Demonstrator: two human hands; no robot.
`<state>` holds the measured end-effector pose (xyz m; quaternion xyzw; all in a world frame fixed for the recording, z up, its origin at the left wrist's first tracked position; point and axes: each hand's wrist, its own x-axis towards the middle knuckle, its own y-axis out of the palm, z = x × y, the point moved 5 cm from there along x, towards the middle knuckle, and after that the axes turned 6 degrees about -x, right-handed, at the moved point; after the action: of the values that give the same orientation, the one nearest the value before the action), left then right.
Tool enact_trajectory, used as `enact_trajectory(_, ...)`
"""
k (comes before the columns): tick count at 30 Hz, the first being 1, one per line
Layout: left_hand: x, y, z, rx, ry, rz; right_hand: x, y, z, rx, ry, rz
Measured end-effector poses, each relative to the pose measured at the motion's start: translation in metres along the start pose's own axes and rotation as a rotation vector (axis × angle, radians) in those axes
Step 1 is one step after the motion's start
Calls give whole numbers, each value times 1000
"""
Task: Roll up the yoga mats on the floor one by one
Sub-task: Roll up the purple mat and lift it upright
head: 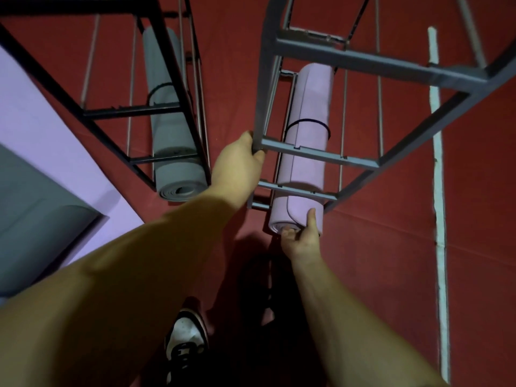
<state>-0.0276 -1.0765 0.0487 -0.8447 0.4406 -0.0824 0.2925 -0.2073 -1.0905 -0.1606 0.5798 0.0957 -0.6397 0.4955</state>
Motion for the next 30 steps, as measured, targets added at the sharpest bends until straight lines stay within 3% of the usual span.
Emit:
enact_trajectory(11, -1, 0, 1, -24, 1, -1, 3, 10, 3, 153, -20, 127)
enact_trajectory(18, 5, 0, 0, -4, -1, 9, 19, 23, 19, -87, -94, -13)
enact_trajectory(26, 4, -2, 1, 24, -34, 34, 9, 24, 16, -217, -108, -28)
enact_trajectory(30, 1, -2, -2, 45, -91, 114, -2, 30, 24, -297, -105, -98)
